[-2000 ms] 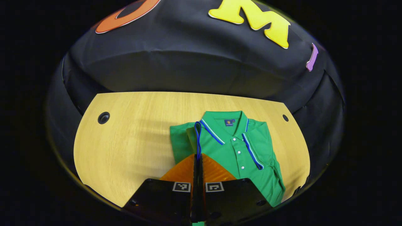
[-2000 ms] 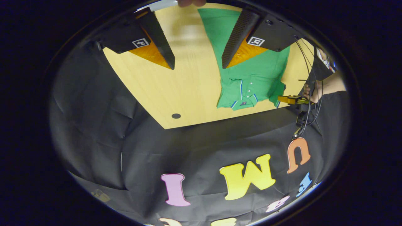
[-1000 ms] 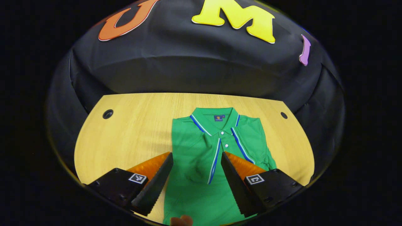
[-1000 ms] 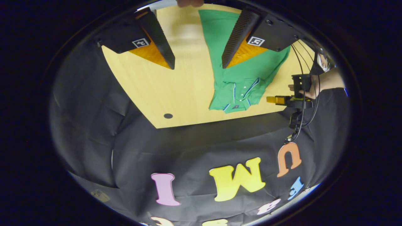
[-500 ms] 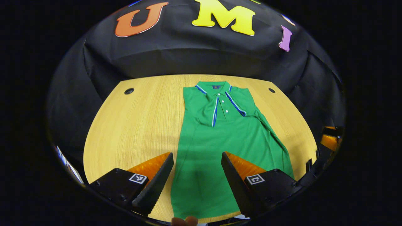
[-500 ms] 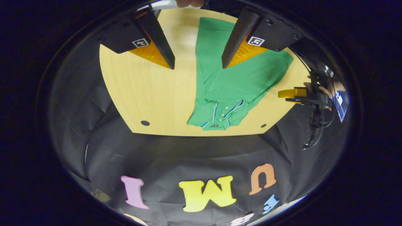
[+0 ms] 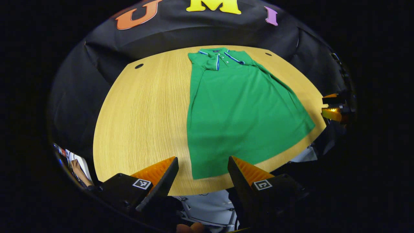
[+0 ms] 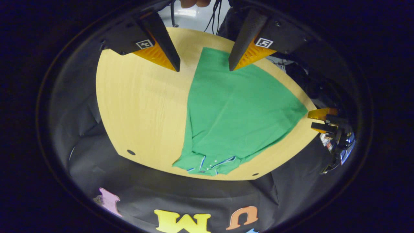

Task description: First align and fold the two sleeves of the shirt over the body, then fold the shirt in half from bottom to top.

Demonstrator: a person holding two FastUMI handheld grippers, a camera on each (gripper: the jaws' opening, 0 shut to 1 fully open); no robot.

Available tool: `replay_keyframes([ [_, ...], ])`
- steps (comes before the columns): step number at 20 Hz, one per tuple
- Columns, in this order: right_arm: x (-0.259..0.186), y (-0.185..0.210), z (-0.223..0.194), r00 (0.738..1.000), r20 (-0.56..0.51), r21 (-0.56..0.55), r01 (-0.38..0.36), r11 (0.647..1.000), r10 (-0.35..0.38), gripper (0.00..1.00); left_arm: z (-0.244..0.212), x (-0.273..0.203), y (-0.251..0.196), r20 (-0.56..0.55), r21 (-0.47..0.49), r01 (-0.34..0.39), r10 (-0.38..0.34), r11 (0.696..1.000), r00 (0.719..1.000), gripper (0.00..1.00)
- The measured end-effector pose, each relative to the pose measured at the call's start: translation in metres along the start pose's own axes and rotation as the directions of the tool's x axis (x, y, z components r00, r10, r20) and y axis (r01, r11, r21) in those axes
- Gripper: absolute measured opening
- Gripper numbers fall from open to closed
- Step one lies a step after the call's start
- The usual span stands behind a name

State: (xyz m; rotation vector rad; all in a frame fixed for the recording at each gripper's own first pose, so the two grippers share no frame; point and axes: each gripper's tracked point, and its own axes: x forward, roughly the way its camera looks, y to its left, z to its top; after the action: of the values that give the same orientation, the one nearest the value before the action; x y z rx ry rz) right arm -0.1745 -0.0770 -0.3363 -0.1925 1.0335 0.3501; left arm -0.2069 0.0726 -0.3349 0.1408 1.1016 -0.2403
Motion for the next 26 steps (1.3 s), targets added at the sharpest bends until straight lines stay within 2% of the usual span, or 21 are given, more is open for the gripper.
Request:
replay_keyframes([
  [2, 0.006, 0.006, -0.015, 0.999, -0.043, -0.016, -0.002, 1.000, 0.001, 0.93, -0.014, 0.005, -0.002, -0.020, 0.029, 0.014, -0.014, 0.999, 1.000, 0.99],
  [5, 0.010, 0.008, -0.021, 0.998, -0.065, -0.024, -0.001, 1.000, 0.000, 0.98, -0.018, 0.015, -0.003, -0.015, 0.070, 0.007, -0.006, 0.998, 1.000, 0.99],
  [7, 0.011, 0.009, -0.023, 0.997, -0.074, -0.024, 0.003, 1.000, -0.005, 0.98, -0.021, 0.020, 0.000, -0.021, 0.059, 0.000, 0.002, 0.998, 1.000, 0.99],
  [8, 0.013, 0.010, -0.025, 0.997, -0.081, -0.025, 0.002, 1.000, -0.004, 0.93, -0.021, 0.021, 0.001, -0.024, 0.052, -0.002, 0.004, 0.999, 1.000, 0.99],
  [9, 0.014, 0.011, -0.028, 0.996, -0.089, -0.026, 0.002, 1.000, -0.004, 0.98, -0.021, 0.024, 0.003, -0.027, 0.044, -0.005, 0.006, 0.999, 1.000, 0.99],
  [10, 0.017, 0.011, -0.030, 0.995, -0.099, -0.026, 0.001, 1.000, -0.003, 0.98, -0.021, 0.027, 0.005, -0.031, 0.033, -0.008, 0.009, 0.999, 0.999, 0.99],
  [11, 0.018, 0.012, -0.031, 0.995, -0.101, -0.026, -0.001, 1.000, -0.002, 0.98, -0.020, 0.028, 0.006, -0.032, 0.023, -0.008, 0.009, 1.000, 0.999, 0.99],
  [12, 0.022, 0.012, -0.030, 0.994, -0.105, -0.028, -0.002, 1.000, -0.001, 0.93, -0.020, 0.032, 0.007, -0.039, 0.014, -0.009, 0.009, 1.000, 0.999, 0.99],
  [13, 0.027, 0.013, -0.030, 0.994, -0.110, -0.031, -0.003, 1.000, 0.000, 0.98, -0.022, 0.033, 0.007, -0.050, 0.007, -0.006, 0.006, 1.000, 0.999, 0.99],
  [14, 0.035, 0.015, -0.028, 0.993, -0.117, -0.035, -0.006, 0.999, 0.002, 0.93, -0.020, 0.033, 0.005, -0.041, 0.000, -0.003, 0.003, 1.000, 0.999, 0.99],
  [18, 0.046, 0.019, -0.030, 0.992, -0.127, -0.026, -0.025, 0.999, 0.021, 0.93, -0.018, 0.034, -0.002, -0.037, 0.023, 0.008, -0.007, 1.000, 0.999, 0.99],
  [19, 0.046, 0.019, -0.028, 0.991, -0.129, -0.017, -0.030, 0.999, 0.028, 0.97, -0.016, 0.037, -0.006, -0.035, 0.016, 0.020, -0.019, 1.000, 0.999, 0.99],
  [22, 0.044, 0.020, -0.028, 0.991, -0.128, -0.045, -0.048, 0.998, 0.042, 0.96, -0.016, 0.037, -0.008, -0.039, 0.001, 0.023, -0.023, 1.000, 0.999, 0.99],
  [23, 0.047, 0.022, -0.025, 0.991, -0.121, -0.055, -0.056, 0.997, 0.049, 0.74, -0.016, 0.037, -0.011, -0.043, -0.001, 0.023, -0.023, 1.000, 0.999, 1.00],
  [24, 0.048, 0.023, -0.024, 0.992, -0.116, -0.058, -0.058, 0.997, 0.050, 0.52, -0.014, 0.038, -0.015, -0.045, 0.013, 0.029, -0.029, 0.999, 0.999, 0.90],
  [26, 0.047, 0.022, -0.024, 0.991, -0.124, -0.029, -0.061, 0.998, 0.057, 0.09, -0.011, 0.041, -0.015, -0.040, 0.059, 0.001, 0.001, 0.998, 0.999, 0.33],
])
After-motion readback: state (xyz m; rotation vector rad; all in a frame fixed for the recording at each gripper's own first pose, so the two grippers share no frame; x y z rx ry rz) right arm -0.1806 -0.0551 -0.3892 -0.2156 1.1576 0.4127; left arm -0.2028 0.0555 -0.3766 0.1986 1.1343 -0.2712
